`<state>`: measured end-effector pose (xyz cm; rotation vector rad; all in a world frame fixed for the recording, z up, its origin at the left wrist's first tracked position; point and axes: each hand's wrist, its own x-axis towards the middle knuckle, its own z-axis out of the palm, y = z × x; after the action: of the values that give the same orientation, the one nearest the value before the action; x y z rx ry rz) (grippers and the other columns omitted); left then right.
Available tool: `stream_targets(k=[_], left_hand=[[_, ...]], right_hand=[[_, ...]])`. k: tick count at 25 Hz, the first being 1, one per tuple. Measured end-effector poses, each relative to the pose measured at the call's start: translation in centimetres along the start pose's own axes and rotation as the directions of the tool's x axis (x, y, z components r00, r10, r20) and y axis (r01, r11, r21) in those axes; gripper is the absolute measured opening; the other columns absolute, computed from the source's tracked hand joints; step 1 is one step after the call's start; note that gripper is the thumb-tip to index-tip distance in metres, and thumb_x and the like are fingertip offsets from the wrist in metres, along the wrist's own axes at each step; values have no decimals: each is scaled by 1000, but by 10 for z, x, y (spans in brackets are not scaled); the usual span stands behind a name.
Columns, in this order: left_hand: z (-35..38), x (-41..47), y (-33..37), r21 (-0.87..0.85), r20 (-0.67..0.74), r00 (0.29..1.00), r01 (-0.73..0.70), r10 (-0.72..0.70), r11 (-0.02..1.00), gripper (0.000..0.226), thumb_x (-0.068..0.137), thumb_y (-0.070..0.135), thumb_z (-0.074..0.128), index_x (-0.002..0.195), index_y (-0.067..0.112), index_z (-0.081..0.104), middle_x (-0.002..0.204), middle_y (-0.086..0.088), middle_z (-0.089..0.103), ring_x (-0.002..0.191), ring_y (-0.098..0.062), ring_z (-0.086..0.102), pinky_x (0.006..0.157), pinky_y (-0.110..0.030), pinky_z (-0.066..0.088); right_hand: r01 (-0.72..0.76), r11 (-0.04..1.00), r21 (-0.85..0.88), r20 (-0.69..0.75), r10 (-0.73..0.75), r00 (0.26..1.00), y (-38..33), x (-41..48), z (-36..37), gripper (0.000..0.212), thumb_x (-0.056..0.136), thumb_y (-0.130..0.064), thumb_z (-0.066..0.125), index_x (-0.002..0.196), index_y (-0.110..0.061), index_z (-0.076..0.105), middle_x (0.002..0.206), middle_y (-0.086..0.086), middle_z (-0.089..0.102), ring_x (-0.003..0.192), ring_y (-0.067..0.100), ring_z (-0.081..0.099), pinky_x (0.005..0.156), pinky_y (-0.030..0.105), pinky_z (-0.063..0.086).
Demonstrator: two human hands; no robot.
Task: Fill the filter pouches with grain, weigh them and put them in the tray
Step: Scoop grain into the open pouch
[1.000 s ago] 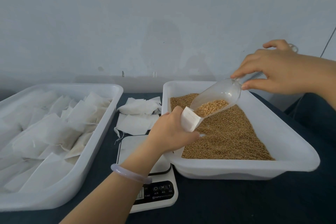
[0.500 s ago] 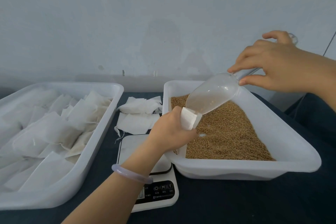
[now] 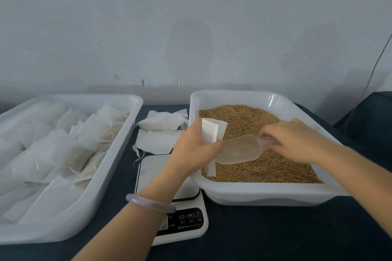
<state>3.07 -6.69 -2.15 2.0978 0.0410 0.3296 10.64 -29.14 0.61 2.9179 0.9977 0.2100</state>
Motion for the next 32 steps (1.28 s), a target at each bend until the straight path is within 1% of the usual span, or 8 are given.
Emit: stream_targets(k=[5,9,12,15,17,22,26,32], left_hand=[[0,-1,-1,-14,-17,1000,-19,18,1000,22,76,23,64,91,28,49,84,7,62,78,-7,61,57,-21,43],[1,0,-2,-18,-12,1000,-27,26,999,22,76,22,65,87,29,47,83,6,62,75,-7,61,55,-20,43],[1,-1,-3,-18,-10,1000,-26,26,999,22,75,23,65,86,30,47,82,7,62,73,-5,61,54,-18,42],[1,-1,-3,-9,-7,999,-36,36,999,23,75,23,65,86,31,47,82,6,62,74,-6,61,56,-21,44],[1,-1,-3,19,-4,999,-42,42,999,24,74,23,66,90,28,49,83,6,61,77,-8,60,59,-25,47],[2,-1,0,137,12,998,-69,68,988,30,75,26,65,96,15,47,83,0,61,80,-16,60,66,-34,50],[2,-1,2,221,38,995,-103,97,970,34,77,29,65,98,16,43,80,4,55,76,-15,56,58,-27,44],[1,-3,3,260,69,990,-133,119,956,43,78,33,66,110,19,40,83,11,50,77,-14,54,57,-20,43]], right_hand=[[91,987,135,69,-101,993,-13,0,16,26,82,-43,64,107,-40,57,91,-30,54,92,-7,50,95,23,29],[1,942,334,163,-59,985,-4,-9,9,26,84,-34,66,109,-38,59,100,-28,60,98,-9,56,94,21,44],[-59,946,319,156,10,988,12,-15,-4,26,86,-31,62,111,-34,58,111,-21,61,105,-3,56,98,24,44],[-107,940,324,161,56,985,28,-22,-19,23,88,-29,60,109,-36,57,109,-22,60,107,-2,54,97,22,39],[-127,929,348,140,82,987,36,-27,-30,20,88,-30,60,104,-42,56,106,-24,59,106,-1,54,99,26,38],[-74,902,424,-18,90,996,46,-26,-64,21,87,-30,59,99,-47,57,105,-29,58,100,-12,51,89,20,34],[-6,930,367,-65,32,997,38,-15,-91,21,86,-35,59,102,-48,58,107,-30,58,104,-12,49,95,25,34],[87,987,136,-48,-82,996,20,-2,-116,24,72,-58,49,95,-55,55,102,-34,59,102,-12,50,110,38,26]])
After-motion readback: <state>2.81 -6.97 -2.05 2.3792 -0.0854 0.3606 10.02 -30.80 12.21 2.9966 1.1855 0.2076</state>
